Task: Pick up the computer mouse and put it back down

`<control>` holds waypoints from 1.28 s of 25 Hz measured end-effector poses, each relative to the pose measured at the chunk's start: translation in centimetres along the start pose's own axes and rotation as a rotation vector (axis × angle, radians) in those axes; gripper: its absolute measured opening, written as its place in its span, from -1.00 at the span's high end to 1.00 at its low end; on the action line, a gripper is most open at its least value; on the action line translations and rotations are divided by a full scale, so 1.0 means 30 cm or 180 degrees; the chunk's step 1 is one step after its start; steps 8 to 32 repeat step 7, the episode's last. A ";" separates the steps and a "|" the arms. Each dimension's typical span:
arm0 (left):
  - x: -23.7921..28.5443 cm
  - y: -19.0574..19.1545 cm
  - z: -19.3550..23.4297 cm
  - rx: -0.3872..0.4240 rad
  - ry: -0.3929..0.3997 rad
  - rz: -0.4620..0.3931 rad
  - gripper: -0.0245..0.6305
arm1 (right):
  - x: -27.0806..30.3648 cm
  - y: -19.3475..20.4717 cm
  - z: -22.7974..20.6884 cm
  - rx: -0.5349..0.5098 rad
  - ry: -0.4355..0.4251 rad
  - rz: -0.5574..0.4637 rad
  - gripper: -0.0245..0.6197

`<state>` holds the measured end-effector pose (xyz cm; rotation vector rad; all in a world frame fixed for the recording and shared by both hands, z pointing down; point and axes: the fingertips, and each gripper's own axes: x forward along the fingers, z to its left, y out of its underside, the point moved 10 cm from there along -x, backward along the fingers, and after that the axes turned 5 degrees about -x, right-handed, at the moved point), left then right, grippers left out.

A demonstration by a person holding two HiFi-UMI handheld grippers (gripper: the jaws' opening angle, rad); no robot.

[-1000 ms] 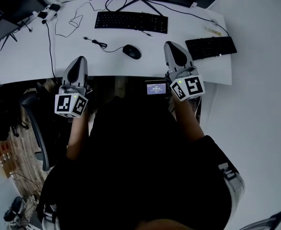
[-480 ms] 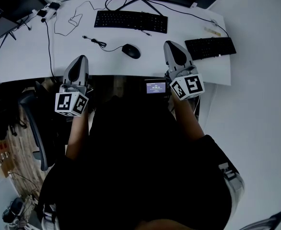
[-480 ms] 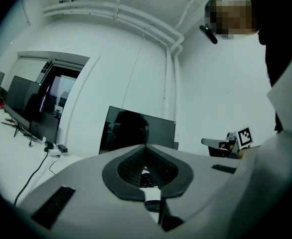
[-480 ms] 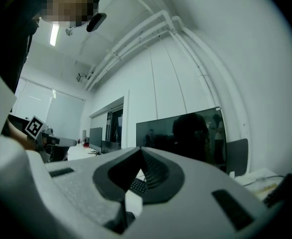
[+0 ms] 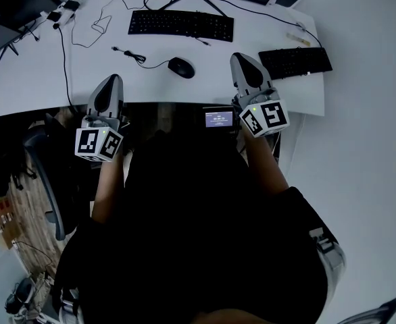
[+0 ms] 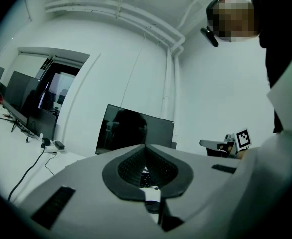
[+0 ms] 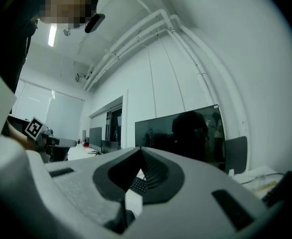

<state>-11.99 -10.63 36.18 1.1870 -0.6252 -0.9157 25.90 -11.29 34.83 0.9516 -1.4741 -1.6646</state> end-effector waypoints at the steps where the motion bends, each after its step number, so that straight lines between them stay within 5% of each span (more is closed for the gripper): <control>1: 0.001 0.002 -0.002 -0.0005 0.0001 0.0004 0.94 | 0.000 0.002 -0.004 0.0008 -0.0001 0.0003 0.91; 32: 0.013 0.011 -0.005 -0.0065 0.0014 0.0014 0.94 | 0.010 0.013 -0.022 0.0033 -0.0016 0.0025 0.91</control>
